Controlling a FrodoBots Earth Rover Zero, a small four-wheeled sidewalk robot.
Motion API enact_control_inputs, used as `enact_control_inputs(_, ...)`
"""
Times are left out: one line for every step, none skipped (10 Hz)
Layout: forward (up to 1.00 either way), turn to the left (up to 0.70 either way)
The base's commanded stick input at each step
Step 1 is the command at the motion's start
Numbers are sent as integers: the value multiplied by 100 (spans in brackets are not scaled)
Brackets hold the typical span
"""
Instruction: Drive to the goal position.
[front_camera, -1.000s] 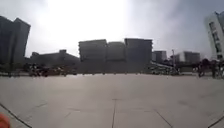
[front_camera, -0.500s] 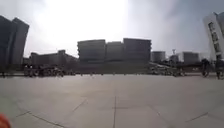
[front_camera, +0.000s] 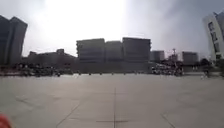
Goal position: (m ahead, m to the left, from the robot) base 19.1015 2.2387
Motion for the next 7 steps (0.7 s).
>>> enact_control_inputs(100, 0)
enact_control_inputs(100, 0)
enact_control_inputs(100, 0)
enact_control_inputs(100, 0)
enact_control_inputs(100, 0)
enact_control_inputs(100, 0)
enact_control_inputs(100, 0)
